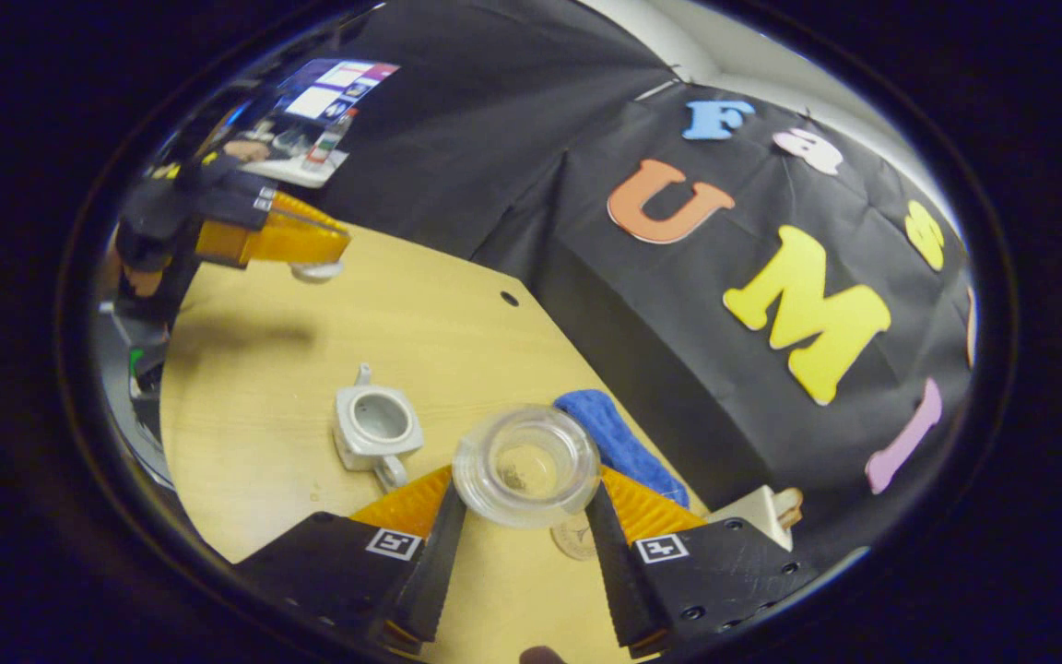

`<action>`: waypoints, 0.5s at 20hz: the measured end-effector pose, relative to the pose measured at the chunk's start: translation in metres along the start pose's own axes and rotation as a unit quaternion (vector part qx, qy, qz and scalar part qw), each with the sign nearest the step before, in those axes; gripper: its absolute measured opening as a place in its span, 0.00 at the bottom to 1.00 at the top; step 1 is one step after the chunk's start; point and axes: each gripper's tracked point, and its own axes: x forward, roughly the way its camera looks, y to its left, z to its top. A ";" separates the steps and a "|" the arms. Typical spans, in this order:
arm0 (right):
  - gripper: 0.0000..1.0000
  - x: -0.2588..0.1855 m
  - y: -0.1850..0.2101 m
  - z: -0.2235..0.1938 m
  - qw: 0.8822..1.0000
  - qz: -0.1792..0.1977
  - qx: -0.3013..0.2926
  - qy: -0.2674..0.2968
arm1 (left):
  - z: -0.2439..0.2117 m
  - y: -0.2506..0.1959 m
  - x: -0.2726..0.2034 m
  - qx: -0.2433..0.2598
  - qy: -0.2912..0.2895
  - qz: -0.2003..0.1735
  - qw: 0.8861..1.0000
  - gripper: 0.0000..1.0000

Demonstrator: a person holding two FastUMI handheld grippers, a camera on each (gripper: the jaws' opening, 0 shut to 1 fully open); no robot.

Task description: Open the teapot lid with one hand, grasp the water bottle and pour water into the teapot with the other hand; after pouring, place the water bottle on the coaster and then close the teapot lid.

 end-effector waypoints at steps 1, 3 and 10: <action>0.69 -0.005 -0.001 0.001 0.999 0.011 0.034 -0.001 | 0.001 -0.002 -0.001 -0.001 -0.001 -0.002 1.000 0.02; 0.72 -0.012 -0.005 0.001 0.996 0.028 0.087 -0.002 | 0.003 -0.005 -0.002 -0.001 -0.003 -0.005 1.000 0.03; 0.70 -0.012 -0.009 -0.007 0.984 0.042 0.174 -0.003 | 0.012 -0.011 -0.005 0.009 -0.010 -0.008 1.000 0.03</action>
